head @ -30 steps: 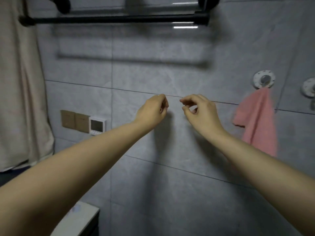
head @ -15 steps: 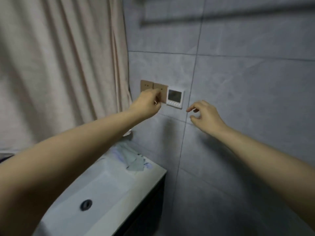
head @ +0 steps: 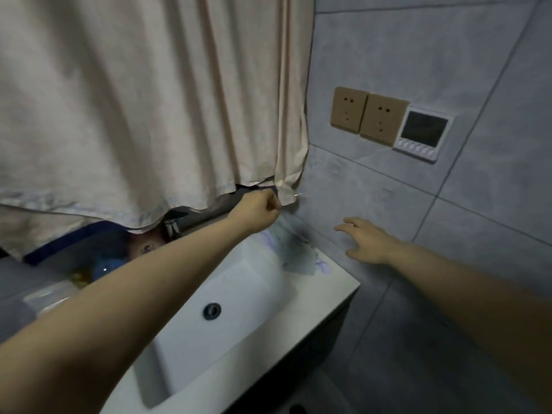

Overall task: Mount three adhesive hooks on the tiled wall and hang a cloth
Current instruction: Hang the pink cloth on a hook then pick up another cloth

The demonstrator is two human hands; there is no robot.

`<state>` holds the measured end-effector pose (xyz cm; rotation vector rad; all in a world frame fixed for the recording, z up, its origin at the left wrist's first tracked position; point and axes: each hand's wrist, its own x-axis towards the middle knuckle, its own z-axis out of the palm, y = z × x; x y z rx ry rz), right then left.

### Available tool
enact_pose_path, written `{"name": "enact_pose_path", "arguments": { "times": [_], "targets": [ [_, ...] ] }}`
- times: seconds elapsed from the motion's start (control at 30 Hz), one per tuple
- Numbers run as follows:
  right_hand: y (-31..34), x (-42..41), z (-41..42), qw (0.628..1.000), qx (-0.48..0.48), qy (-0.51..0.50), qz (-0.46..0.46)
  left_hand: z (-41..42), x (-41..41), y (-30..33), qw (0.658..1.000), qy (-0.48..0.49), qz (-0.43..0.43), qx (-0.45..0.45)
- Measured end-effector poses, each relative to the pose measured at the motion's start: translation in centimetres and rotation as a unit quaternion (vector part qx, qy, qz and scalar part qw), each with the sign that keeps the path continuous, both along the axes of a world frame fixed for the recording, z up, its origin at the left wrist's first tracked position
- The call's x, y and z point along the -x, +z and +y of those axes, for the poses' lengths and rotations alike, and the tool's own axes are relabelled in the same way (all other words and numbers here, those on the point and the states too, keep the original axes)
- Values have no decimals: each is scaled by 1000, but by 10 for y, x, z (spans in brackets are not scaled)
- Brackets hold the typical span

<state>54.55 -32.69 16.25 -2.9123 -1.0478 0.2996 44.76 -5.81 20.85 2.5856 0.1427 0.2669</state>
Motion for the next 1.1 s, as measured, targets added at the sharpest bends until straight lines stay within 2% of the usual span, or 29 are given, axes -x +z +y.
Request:
{"name": "enact_pose_path", "arguments": {
  "times": [0.3,0.53,0.77,0.93,1.0,1.1],
  "targets": [
    [-86,-107,91,988,8,80,132,66,-63,-77,984,108,130,65],
    [-138,-170,172,980,59,108,157,99,-112,-122,969,121,204,60],
    [-173,-200,231,982,-5,59,178,113,-133,-163,957,124,251,71],
    [-200,-208,250,980,-7,51,194,106,-139,-179,951,123,266,99],
    [-209,-211,255,983,-32,8,181,104,-138,-183,948,127,274,103],
    [-208,-210,260,974,-139,-92,153,104,-136,-181,944,127,285,105]
  ]
}}
